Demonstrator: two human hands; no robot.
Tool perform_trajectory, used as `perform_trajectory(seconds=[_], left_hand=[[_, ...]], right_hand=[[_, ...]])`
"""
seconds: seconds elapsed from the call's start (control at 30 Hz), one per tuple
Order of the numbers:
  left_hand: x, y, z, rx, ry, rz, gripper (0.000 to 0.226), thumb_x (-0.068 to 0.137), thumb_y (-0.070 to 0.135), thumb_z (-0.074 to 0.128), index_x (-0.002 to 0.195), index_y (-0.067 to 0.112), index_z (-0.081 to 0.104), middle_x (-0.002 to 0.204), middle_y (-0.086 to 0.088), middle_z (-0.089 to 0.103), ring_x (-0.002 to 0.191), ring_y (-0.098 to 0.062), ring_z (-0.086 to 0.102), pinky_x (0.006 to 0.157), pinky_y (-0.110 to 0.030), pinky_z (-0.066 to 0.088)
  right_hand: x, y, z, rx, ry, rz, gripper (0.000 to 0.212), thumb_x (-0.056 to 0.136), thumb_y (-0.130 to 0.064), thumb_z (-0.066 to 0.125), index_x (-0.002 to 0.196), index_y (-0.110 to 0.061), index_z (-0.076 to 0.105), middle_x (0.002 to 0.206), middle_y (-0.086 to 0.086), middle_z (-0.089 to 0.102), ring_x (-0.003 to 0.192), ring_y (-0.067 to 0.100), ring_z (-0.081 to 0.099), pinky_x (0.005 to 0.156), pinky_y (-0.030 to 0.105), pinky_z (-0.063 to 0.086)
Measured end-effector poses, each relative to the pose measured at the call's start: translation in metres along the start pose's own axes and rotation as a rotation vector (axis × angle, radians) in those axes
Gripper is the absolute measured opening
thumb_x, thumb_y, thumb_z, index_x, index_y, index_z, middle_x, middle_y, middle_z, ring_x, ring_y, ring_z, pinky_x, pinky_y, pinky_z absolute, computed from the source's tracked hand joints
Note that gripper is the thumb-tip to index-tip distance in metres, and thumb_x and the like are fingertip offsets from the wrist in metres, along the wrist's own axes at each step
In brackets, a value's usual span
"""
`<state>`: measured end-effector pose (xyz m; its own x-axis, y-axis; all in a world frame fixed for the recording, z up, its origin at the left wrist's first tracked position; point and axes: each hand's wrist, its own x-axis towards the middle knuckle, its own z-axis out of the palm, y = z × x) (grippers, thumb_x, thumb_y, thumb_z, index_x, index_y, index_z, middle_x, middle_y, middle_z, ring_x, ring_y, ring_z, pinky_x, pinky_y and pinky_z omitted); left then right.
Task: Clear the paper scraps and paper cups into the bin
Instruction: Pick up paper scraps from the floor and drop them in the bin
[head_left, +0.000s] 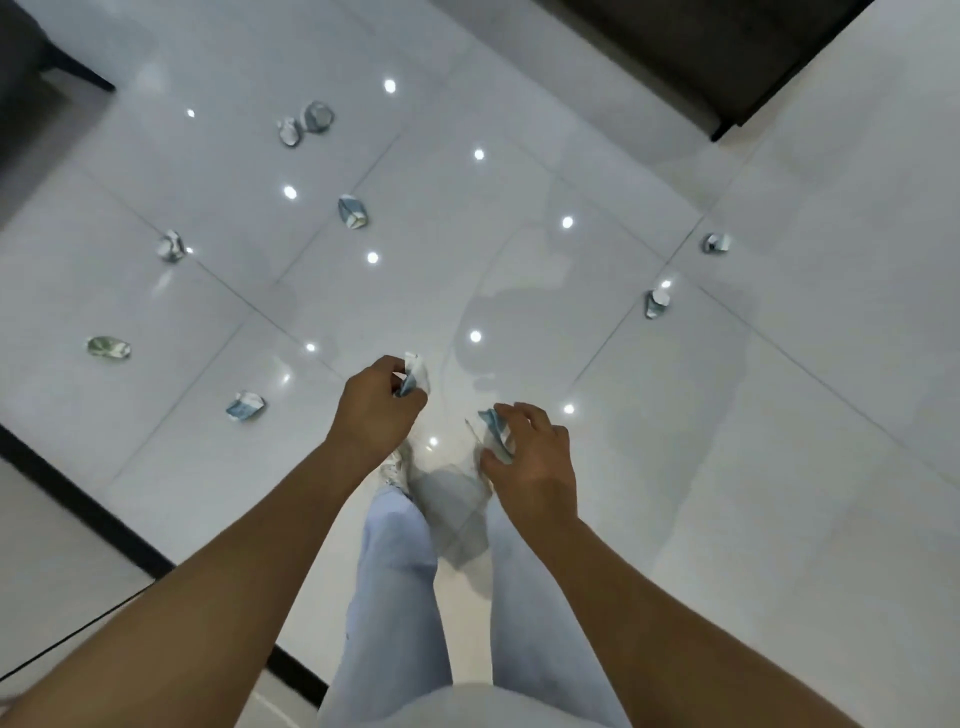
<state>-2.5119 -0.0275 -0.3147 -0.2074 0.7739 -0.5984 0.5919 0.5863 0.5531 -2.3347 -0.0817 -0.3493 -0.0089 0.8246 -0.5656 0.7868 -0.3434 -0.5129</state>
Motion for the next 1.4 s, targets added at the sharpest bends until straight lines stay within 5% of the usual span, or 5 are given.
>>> perform_trajectory(seconds=[0.27, 0.77, 1.1, 1.4], left_hand=[[-0.091, 0.042, 0.003, -0.002, -0.094, 0.145, 0.012, 0.086, 0.015, 0.058, 0.097, 0.019, 0.057, 0.076, 0.003, 0.06, 0.066, -0.014, 0.057, 0.053, -0.013, 0.039], [-0.215, 0.045, 0.044, 0.285, -0.445, 0.485, 0.016, 0.087, 0.014, 0.061, 0.102, 0.01, 0.061, 0.086, -0.007, 0.063, 0.074, -0.026, 0.061, 0.072, -0.035, 0.051], [-0.355, 0.058, 0.184, 0.434, -0.668, 0.635, 0.019, 0.086, 0.015, 0.06, 0.105, 0.012, 0.061, 0.086, -0.003, 0.063, 0.074, -0.022, 0.061, 0.071, -0.032, 0.05], [-0.518, 0.038, 0.344, 0.541, -0.813, 0.692, 0.017, 0.088, 0.017, 0.059, 0.104, 0.012, 0.06, 0.088, -0.005, 0.064, 0.076, -0.022, 0.061, 0.072, -0.031, 0.049]], right_hand=[[-0.101, 0.014, -0.052, 0.091, 0.159, 0.131, 0.049, 0.089, -0.031, 0.063, 0.136, -0.028, 0.048, 0.143, -0.009, 0.044, 0.122, 0.018, 0.04, 0.092, 0.026, 0.043], [-0.284, 0.057, -0.009, 0.459, 0.592, 0.494, 0.05, 0.084, -0.02, 0.068, 0.132, -0.026, 0.053, 0.133, -0.008, 0.05, 0.114, 0.022, 0.043, 0.085, 0.03, 0.045], [-0.425, 0.177, -0.005, 0.603, 0.814, 0.692, 0.048, 0.084, -0.02, 0.067, 0.129, -0.026, 0.055, 0.13, -0.007, 0.051, 0.11, 0.023, 0.043, 0.081, 0.034, 0.047], [-0.576, 0.337, 0.003, 0.609, 0.841, 0.869, 0.053, 0.084, -0.022, 0.067, 0.134, -0.025, 0.052, 0.137, -0.007, 0.047, 0.114, 0.024, 0.041, 0.082, 0.032, 0.043]])
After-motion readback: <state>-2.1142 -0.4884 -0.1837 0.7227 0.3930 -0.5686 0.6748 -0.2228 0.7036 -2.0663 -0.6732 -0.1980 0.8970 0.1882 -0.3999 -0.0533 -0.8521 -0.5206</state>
